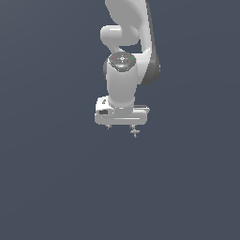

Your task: Pick up the object and move it to a goal position.

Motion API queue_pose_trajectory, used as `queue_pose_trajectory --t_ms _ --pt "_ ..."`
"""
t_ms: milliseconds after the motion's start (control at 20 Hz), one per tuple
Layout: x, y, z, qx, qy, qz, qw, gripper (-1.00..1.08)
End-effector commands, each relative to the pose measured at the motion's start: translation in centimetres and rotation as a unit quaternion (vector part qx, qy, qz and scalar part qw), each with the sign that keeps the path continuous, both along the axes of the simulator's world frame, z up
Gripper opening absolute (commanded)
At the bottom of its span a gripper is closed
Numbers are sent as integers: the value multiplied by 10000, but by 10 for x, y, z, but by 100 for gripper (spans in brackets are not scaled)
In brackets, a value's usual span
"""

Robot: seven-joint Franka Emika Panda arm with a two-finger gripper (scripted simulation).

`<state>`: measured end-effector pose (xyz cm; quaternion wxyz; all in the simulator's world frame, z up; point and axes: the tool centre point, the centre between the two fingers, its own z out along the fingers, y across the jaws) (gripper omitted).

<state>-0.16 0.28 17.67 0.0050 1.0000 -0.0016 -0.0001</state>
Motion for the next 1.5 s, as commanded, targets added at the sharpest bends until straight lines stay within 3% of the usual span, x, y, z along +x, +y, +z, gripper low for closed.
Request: queue_pose_trajectory --t_ms 0,850,1450 --pt "0 0 0 0 0 0 10000 100" --pt "-3 11 -12 -15 73 196 9998 100" --pt "-41 53 -69 4 38 1231 9924 100"
